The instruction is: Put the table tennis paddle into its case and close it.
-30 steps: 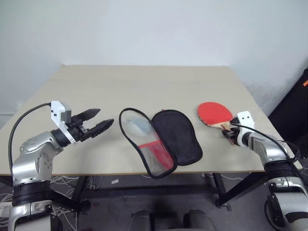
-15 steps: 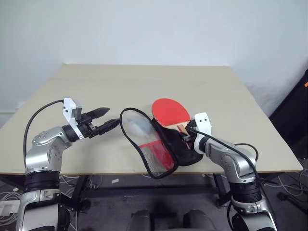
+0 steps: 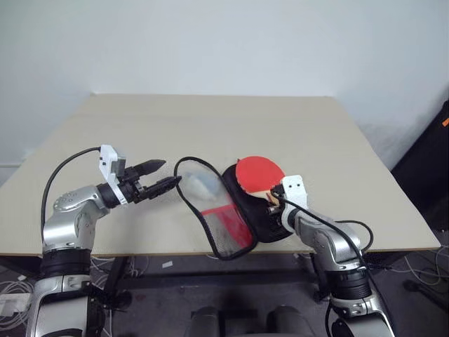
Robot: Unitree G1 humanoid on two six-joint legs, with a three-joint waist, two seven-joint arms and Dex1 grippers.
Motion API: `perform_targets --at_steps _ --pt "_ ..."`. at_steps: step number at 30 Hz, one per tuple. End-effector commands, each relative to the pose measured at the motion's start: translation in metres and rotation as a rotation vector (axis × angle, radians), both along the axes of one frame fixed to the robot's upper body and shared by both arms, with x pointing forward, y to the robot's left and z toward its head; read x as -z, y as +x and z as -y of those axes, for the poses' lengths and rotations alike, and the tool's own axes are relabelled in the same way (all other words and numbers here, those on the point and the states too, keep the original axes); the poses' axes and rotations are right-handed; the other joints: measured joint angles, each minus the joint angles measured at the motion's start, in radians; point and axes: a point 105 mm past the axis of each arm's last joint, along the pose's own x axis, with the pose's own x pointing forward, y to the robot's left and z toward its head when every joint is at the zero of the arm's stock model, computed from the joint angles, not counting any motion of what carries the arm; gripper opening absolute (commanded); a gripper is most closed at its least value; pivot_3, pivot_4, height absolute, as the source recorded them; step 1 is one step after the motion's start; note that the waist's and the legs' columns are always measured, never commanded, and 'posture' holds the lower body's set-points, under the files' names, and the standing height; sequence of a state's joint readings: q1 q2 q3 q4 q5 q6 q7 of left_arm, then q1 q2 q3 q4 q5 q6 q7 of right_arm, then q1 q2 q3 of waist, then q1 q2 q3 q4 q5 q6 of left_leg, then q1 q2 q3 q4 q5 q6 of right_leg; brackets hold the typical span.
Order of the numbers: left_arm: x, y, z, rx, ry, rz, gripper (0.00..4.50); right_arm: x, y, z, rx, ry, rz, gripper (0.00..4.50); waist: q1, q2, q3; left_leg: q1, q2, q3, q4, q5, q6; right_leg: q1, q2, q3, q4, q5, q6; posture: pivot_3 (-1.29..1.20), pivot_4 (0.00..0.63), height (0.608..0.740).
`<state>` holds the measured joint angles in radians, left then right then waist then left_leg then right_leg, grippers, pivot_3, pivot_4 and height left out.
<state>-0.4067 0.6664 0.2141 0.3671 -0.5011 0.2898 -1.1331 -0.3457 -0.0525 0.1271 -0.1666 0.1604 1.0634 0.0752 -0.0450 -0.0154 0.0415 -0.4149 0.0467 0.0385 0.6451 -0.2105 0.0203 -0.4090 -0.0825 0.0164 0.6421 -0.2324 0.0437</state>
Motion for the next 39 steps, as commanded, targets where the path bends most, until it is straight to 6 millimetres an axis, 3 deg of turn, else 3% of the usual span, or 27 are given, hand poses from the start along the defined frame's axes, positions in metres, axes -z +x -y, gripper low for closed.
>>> perform_targets --at_steps 1,10,18,32,39 --pt "-0.017 0.001 0.0 0.001 0.012 0.07 4.5 -0.009 -0.003 -0.011 -0.048 0.002 0.018 1.14 0.0 0.0 0.0 0.0 0.0 0.0 0.0 0.0 0.0 0.0 0.0 0.0 0.0 0.0 0.0 0.0 0.0 0.74" --pt "-0.011 0.002 0.004 0.004 0.002 0.056 4.5 -0.039 -0.008 -0.029 -0.129 0.005 0.109 1.14 -0.008 0.0 0.0 0.0 0.001 0.0 0.0 0.0 0.0 0.0 0.0 0.0 0.0 0.0 0.0 0.0 0.0 0.74" --pt "-0.011 0.004 0.005 0.01 0.0 0.051 4.5 -0.043 -0.012 -0.035 -0.164 0.004 0.128 1.14 -0.008 0.0 0.0 0.0 0.001 0.0 0.0 0.0 0.0 0.0 0.0 0.0 0.0 0.0 0.001 0.0 0.0 0.74" --pt "-0.011 0.004 0.004 0.004 -0.002 0.048 4.5 -0.031 -0.029 -0.034 -0.209 -0.011 0.071 1.14 -0.008 0.0 0.0 0.0 0.001 0.0 0.0 0.0 0.0 0.0 0.0 0.0 0.0 -0.001 0.001 0.0 0.0 0.74" --pt "-0.01 0.004 0.004 0.003 -0.003 0.041 4.5 -0.054 -0.016 -0.027 -0.164 0.048 0.16 1.14 -0.008 0.0 0.0 0.0 0.001 0.0 0.0 0.0 0.0 -0.001 0.0 0.0 0.0 -0.002 0.003 0.0 0.0 0.74"
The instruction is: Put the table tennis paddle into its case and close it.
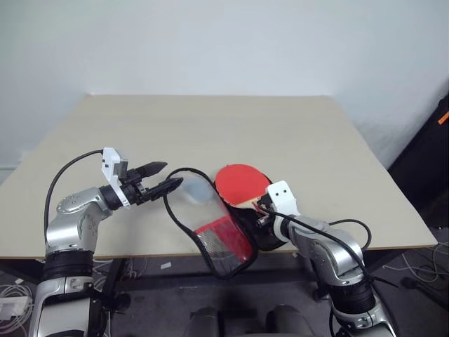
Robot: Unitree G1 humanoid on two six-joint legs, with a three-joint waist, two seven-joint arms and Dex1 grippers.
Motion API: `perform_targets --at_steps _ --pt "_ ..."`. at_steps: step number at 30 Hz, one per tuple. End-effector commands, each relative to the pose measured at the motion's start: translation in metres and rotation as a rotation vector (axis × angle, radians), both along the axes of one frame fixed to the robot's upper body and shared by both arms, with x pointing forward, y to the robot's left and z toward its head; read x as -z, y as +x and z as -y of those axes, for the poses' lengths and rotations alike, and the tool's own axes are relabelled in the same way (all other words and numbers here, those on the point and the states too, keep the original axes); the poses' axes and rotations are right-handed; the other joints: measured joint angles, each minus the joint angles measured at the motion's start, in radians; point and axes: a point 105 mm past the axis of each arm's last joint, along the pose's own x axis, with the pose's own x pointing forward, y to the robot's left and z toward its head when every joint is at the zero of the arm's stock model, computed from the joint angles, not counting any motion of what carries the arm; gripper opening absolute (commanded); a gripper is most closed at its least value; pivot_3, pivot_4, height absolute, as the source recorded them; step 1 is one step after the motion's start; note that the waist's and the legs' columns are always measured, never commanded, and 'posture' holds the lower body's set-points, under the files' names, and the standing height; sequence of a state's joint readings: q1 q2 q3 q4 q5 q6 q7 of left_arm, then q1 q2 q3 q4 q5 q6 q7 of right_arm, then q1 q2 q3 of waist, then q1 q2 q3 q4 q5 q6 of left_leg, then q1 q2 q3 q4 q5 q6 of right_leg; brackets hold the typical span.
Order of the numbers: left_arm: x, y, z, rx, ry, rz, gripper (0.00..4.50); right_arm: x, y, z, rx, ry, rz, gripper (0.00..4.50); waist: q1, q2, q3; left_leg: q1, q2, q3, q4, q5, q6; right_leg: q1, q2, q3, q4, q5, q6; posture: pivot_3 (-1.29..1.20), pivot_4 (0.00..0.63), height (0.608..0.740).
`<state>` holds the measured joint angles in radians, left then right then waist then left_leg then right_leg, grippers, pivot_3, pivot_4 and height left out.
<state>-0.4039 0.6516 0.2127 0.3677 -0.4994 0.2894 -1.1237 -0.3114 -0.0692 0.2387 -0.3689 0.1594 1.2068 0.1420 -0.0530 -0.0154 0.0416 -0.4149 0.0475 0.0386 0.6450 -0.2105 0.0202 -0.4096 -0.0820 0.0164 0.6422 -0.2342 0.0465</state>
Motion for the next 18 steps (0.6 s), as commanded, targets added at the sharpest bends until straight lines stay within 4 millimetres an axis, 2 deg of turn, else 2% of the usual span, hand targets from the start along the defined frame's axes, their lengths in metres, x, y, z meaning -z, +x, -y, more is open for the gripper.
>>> perform_targets --at_steps 1,7,12,18 --pt "-0.013 0.003 0.002 0.007 0.007 0.046 4.5 -0.043 0.013 0.002 0.011 0.099 0.154 1.14 0.0 0.0 0.0 0.0 0.0 0.0 0.0 0.0 0.0 0.0 0.0 0.0 0.0 0.0 0.0 0.0 0.0 0.74" --pt "-0.012 0.004 0.003 0.007 0.005 0.044 4.5 -0.059 0.017 0.012 0.011 0.167 0.193 1.14 0.002 0.0 0.0 0.0 0.0 0.0 0.0 0.0 0.0 0.0 0.0 0.0 0.0 0.0 0.0 0.0 0.0 0.74" --pt "-0.012 0.005 0.003 0.007 0.005 0.043 4.5 -0.065 0.009 0.009 -0.033 0.217 0.186 1.14 0.002 0.0 0.0 0.0 0.0 0.0 0.0 0.0 0.0 0.0 0.0 0.0 0.0 0.0 0.0 0.0 0.0 0.74" --pt "-0.012 0.006 0.003 0.006 0.005 0.043 4.5 -0.05 -0.002 0.005 -0.064 0.21 0.113 1.14 0.002 0.0 0.0 0.0 0.0 0.0 0.0 0.0 0.0 0.0 0.0 0.0 0.0 0.0 0.0 0.0 0.0 0.74"
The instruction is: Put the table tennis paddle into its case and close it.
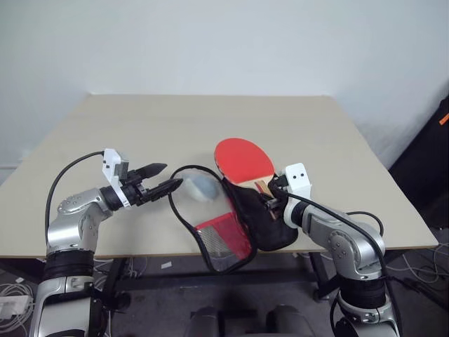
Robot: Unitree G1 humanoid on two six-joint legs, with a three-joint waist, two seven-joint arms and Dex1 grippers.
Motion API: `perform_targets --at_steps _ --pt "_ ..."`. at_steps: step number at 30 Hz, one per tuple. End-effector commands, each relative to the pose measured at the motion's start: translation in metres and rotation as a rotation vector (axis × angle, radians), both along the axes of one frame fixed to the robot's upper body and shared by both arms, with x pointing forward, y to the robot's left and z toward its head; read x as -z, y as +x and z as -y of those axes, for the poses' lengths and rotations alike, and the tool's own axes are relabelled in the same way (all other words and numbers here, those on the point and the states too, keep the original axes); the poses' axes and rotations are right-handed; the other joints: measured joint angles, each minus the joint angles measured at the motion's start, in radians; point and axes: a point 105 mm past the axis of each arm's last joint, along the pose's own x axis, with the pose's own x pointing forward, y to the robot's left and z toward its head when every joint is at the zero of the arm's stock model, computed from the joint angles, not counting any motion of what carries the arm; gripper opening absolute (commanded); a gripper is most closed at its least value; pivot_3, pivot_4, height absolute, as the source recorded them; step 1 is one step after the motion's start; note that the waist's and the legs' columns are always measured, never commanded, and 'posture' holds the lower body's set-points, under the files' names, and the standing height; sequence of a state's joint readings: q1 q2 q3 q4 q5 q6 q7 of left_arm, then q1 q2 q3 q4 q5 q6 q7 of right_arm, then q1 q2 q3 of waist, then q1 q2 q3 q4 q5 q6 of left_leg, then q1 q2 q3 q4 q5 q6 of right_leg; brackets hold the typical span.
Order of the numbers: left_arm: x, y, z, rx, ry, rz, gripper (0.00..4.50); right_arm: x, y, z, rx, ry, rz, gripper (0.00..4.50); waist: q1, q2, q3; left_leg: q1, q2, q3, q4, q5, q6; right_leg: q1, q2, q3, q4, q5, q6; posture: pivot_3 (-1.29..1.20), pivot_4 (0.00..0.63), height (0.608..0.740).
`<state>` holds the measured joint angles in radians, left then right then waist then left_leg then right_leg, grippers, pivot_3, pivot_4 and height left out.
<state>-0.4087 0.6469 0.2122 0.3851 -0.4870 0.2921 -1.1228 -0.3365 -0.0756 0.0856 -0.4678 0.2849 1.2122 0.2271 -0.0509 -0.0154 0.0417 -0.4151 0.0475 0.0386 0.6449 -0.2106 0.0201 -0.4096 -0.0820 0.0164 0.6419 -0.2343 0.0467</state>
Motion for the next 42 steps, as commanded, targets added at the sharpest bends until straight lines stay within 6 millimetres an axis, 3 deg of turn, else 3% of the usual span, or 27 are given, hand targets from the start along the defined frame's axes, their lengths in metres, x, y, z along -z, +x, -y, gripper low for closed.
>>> perform_targets --at_steps 1,11,18,29,42 --pt "-0.015 0.004 0.004 0.014 0.004 0.059 4.5 -0.008 -0.007 -0.004 -0.035 0.016 0.027 1.14 0.001 0.0 0.0 0.0 0.0 0.0 0.0 0.0 0.0 0.0 0.0 0.0 0.0 0.0 0.0 0.0 0.0 0.74" --pt "-0.017 0.005 0.002 0.007 0.006 0.063 4.5 0.033 0.003 0.019 0.101 -0.086 -0.082 1.14 0.001 0.0 0.0 0.0 0.0 0.0 0.0 0.0 0.0 0.0 0.0 0.0 0.0 0.0 0.0 0.0 0.0 0.74" --pt "-0.017 0.005 0.002 0.004 0.006 0.066 4.5 0.048 0.004 0.032 0.144 -0.167 -0.096 1.14 0.002 0.0 0.0 0.0 0.0 0.0 0.0 0.0 0.0 0.0 0.0 0.0 0.0 0.0 0.0 0.0 0.0 0.74" --pt "-0.016 0.005 0.001 0.005 0.007 0.06 4.5 0.026 -0.001 0.037 0.135 -0.195 -0.033 1.14 0.007 0.0 0.0 0.0 0.0 0.0 0.0 0.0 0.0 0.0 -0.001 0.0 -0.001 0.0 0.0 0.0 0.0 0.74" --pt "-0.015 0.006 0.001 0.006 0.006 0.057 4.5 0.033 -0.009 0.026 0.117 -0.211 -0.078 1.14 0.007 0.0 0.0 0.0 0.0 0.0 0.0 0.0 0.0 0.0 -0.001 0.0 -0.001 0.0 0.0 0.0 0.0 0.74"
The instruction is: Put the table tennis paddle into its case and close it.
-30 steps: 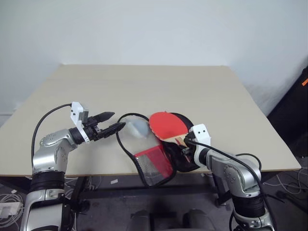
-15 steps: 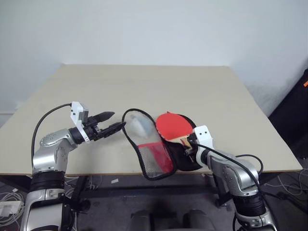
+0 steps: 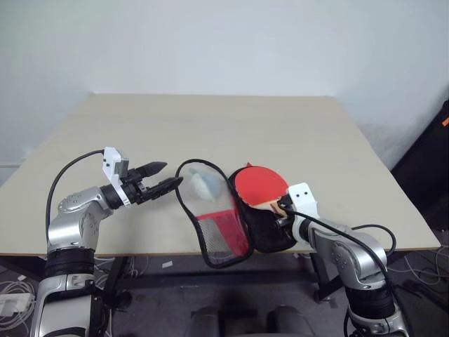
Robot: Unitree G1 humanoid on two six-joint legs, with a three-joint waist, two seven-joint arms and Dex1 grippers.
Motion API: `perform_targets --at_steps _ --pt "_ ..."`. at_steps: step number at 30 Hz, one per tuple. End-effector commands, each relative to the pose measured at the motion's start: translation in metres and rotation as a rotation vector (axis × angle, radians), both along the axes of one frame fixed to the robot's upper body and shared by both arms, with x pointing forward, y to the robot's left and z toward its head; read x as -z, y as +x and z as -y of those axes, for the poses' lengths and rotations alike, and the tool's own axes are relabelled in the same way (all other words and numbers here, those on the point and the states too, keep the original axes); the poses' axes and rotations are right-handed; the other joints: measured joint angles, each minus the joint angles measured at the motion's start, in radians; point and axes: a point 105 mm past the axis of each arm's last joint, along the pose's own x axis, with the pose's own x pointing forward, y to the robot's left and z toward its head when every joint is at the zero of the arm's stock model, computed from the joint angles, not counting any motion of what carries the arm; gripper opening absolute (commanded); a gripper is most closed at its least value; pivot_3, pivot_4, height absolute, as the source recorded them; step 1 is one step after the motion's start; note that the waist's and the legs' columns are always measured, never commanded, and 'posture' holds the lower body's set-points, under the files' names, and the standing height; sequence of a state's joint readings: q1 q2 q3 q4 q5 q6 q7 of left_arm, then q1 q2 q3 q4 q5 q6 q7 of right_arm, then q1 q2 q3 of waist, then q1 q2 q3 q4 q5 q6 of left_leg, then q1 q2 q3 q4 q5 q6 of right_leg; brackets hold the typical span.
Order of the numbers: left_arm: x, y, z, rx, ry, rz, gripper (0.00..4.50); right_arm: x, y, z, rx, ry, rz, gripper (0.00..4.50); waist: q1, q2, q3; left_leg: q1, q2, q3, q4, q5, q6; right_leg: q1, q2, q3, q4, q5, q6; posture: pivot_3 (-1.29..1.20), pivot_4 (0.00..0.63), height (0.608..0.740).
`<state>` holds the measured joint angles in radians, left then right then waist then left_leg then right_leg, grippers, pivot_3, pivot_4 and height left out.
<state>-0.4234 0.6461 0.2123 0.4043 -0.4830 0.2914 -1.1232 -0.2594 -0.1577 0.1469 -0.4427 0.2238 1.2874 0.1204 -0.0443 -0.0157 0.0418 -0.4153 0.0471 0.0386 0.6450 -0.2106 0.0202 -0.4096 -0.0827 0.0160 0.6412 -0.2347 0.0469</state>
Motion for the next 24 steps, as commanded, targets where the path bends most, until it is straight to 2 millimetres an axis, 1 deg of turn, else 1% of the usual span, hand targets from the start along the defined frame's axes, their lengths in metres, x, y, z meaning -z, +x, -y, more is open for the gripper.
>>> perform_targets --at_steps 1,6,11,16,24 --pt "-0.015 0.004 0.002 0.011 0.009 0.059 4.5 -0.012 0.002 -0.007 -0.011 0.004 0.059 1.14 0.0 0.0 0.0 0.0 0.0 0.0 0.0 0.0 0.0 0.0 0.0 0.0 0.0 0.0 0.0 0.0 0.0 0.74" --pt "-0.014 0.004 0.002 0.011 0.011 0.059 4.5 -0.011 0.003 -0.016 -0.021 0.006 0.05 1.14 -0.001 0.0 0.0 0.0 0.0 0.0 0.0 0.0 0.0 0.0 0.0 0.0 0.0 0.0 0.0 0.0 0.0 0.74" --pt "-0.014 0.004 0.003 0.011 0.011 0.058 4.5 -0.006 0.006 -0.021 0.001 0.001 0.018 1.14 -0.002 0.0 0.0 0.0 0.0 0.0 0.0 0.0 0.0 0.0 0.0 0.0 0.0 0.0 0.0 0.0 0.0 0.74" --pt "-0.014 0.005 0.003 0.011 0.011 0.058 4.5 -0.009 0.008 -0.031 -0.001 0.014 0.005 1.14 -0.009 0.0 0.0 0.001 0.001 0.0 0.0 0.0 0.0 0.0 0.0 0.0 0.001 0.0 0.0 0.0 0.0 0.74" --pt "-0.013 0.005 0.003 0.012 0.01 0.057 4.5 -0.009 0.008 -0.036 0.001 0.005 -0.016 1.14 -0.01 0.0 0.0 0.001 0.001 0.0 0.0 0.0 0.0 0.0 0.001 0.0 0.001 0.0 0.0 0.0 0.0 0.74"
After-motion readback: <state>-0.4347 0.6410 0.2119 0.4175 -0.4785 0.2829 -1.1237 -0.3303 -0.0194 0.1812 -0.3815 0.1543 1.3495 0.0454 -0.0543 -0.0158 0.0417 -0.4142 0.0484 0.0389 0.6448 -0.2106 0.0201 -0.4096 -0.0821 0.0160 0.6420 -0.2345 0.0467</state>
